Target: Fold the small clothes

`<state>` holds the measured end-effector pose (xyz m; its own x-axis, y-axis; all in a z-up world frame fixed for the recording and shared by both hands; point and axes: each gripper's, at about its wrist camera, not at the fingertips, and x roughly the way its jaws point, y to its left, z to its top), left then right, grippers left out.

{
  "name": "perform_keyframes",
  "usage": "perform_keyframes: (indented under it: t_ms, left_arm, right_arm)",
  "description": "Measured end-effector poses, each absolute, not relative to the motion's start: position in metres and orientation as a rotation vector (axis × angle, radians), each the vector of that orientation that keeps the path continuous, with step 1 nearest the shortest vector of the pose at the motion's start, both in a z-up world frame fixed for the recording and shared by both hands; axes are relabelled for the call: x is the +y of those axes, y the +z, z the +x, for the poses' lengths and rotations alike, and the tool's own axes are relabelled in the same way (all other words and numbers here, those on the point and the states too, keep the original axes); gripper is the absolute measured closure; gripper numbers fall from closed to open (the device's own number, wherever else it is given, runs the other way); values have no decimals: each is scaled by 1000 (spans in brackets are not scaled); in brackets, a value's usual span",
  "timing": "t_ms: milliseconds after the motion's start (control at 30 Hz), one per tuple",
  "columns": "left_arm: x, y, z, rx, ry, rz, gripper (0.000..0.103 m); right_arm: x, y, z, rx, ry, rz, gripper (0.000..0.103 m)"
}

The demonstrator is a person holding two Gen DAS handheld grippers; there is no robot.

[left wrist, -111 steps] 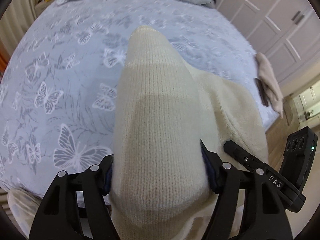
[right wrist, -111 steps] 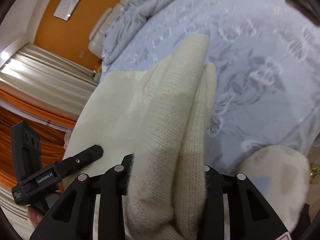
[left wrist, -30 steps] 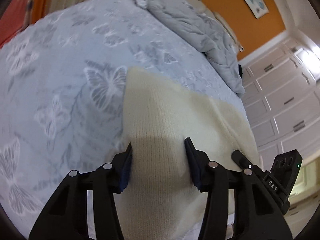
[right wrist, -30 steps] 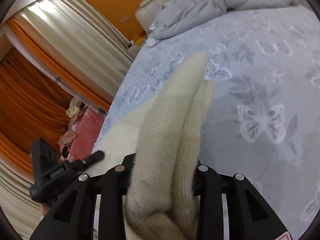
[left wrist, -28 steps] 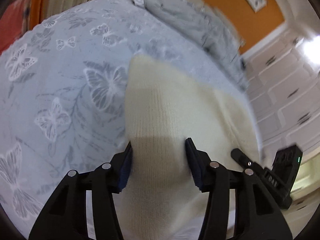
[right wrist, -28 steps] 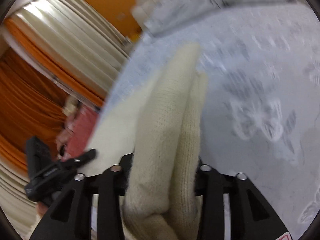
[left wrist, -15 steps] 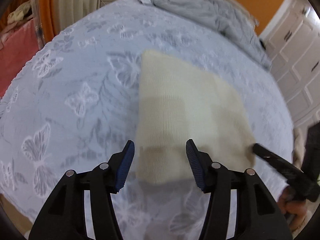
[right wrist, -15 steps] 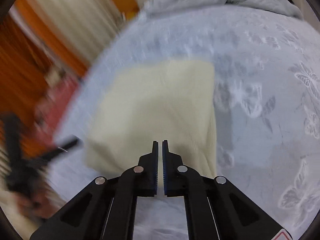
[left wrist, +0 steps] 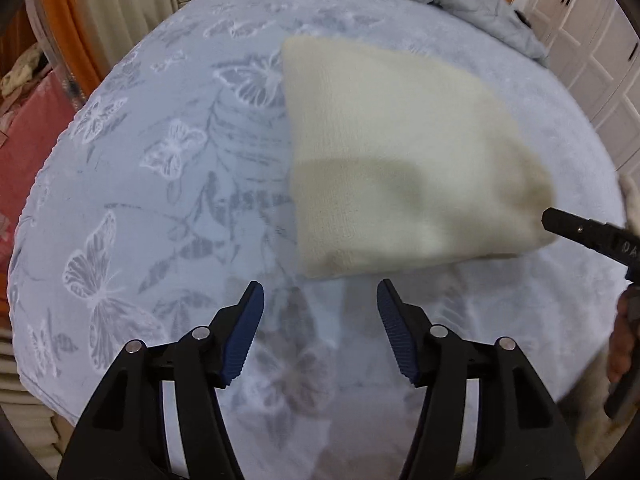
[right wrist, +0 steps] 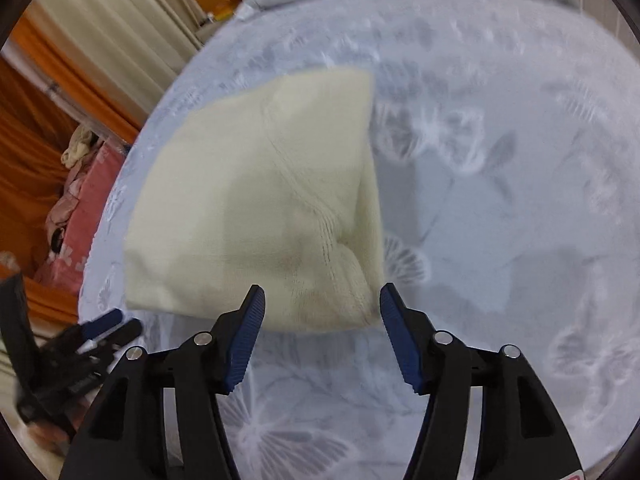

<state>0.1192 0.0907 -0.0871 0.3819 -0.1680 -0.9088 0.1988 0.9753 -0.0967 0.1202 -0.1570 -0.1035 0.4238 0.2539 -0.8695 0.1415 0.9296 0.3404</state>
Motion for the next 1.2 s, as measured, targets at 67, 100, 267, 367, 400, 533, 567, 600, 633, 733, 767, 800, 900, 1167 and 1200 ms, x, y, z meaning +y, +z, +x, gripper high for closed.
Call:
perform_keyframes:
  t_ms: [67,100,267,367,400,533,567,600,633,733,767,800,900,1167,1200]
  left_arm:
    - [96,-99,131,1181,-179,1,75]
    - [103,-101,137,1194,-169,-34,75]
    - [118,-109,147,1216,-107,-59,74]
    - [133,-127,150,1262,13,-71,88]
    - [139,-122,149,1262,11,-104,88]
    - [133,-78,129,1172,-16,-45,85]
    - [128,-69,123,1158,-21,-26,82]
    - [123,-62,117,1147,-27,-18,78]
    - [115,-51,109,1129,-42,-6,68]
    - [96,-34,88,1088,-67,30,57]
    - [85,-28,79,1071,-81,50,51]
    - [75,-24,70,1061,-91,65,48]
    - [58,-13,48,1037,-114,78,40]
    - [37,-8,14,1020,-139,101,34]
    - [35,-8,9,1019,-140,104,34]
  right_arm:
    - [-160,-94,130,1118,90,426,93]
    - [-160,-77,128,1063,105,421,94]
    - [-162,-118,139,1197,51,280,95]
    - [-167,-127,137,1170,39,318,95]
    - [-169,-119,135,1157,37,371,93]
    - [-165,-79,114,1075,19,372,84]
    - [-165,-71,107,1062,15,379,81]
    - [-167,-64,97,1049,3,395,73]
    - [-168,-58,88,1042,-8,398,68]
    - [-170,-44,62,1022,-45,367,50]
    - [-166,-41,53,1014,-52,345,48]
    - [-164,-38,43,1007,-66,318,43]
    - [-161,-33,18,988,-108,286,34]
    - [-152,-26,-24,954,-132,300,26]
    - [-150,-25,-27,953,-130,300,24]
